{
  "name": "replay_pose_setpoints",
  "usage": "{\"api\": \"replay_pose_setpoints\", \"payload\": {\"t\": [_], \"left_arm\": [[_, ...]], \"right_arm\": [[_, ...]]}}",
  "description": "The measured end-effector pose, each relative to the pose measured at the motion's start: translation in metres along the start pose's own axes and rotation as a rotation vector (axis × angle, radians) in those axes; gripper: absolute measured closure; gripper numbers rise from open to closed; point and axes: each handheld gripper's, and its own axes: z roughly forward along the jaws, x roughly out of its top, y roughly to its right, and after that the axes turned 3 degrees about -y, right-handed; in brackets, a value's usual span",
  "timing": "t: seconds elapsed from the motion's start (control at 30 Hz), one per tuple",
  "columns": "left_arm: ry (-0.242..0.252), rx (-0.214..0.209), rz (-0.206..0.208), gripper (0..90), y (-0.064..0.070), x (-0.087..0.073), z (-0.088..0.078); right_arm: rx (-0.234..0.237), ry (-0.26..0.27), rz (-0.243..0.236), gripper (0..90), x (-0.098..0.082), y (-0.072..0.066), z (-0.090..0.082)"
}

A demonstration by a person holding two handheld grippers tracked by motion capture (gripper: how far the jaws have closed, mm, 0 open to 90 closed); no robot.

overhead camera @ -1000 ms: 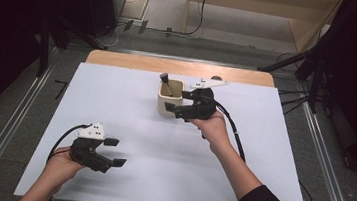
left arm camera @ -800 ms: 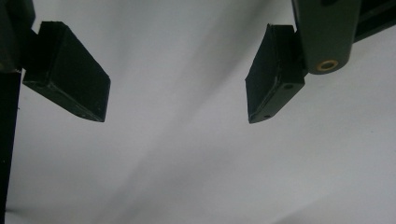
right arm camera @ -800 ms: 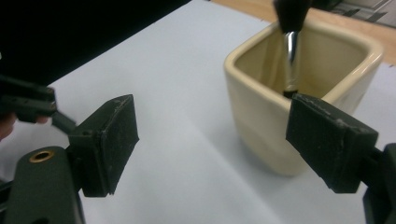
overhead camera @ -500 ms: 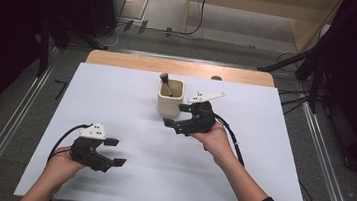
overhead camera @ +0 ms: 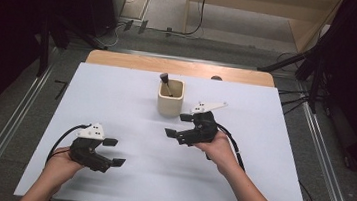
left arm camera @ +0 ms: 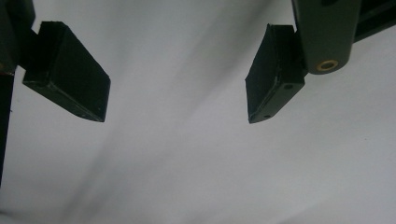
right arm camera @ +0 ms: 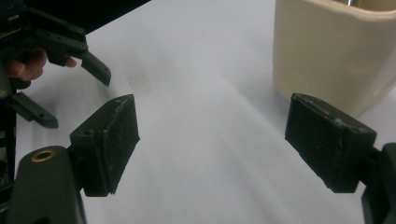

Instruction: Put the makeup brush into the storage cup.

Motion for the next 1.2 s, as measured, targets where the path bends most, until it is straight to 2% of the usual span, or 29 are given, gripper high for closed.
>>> {"api": "replay_pose_setpoints", "payload": {"t": [0.33,0.63,0.8,1.2], "left_arm": [[-0.003,0.0,0.013,22.7,0.002,0.0,-0.001],[-0.011,-0.002,0.021,22.7,0.002,0.001,0.0],[-0.01,-0.001,0.023,22.7,0.002,0.0,0.0],[-0.017,0.002,0.029,22.7,0.002,0.001,0.0]], "right_arm": [[-0.006,-0.005,-0.02,18.9,-0.009,-0.002,-0.005],[0.002,-0.022,-0.017,18.9,-0.023,0.002,-0.015],[0.018,-0.026,0.001,19.9,-0.029,0.002,-0.021],[0.013,-0.001,-0.006,19.2,-0.044,0.006,-0.041]]}}
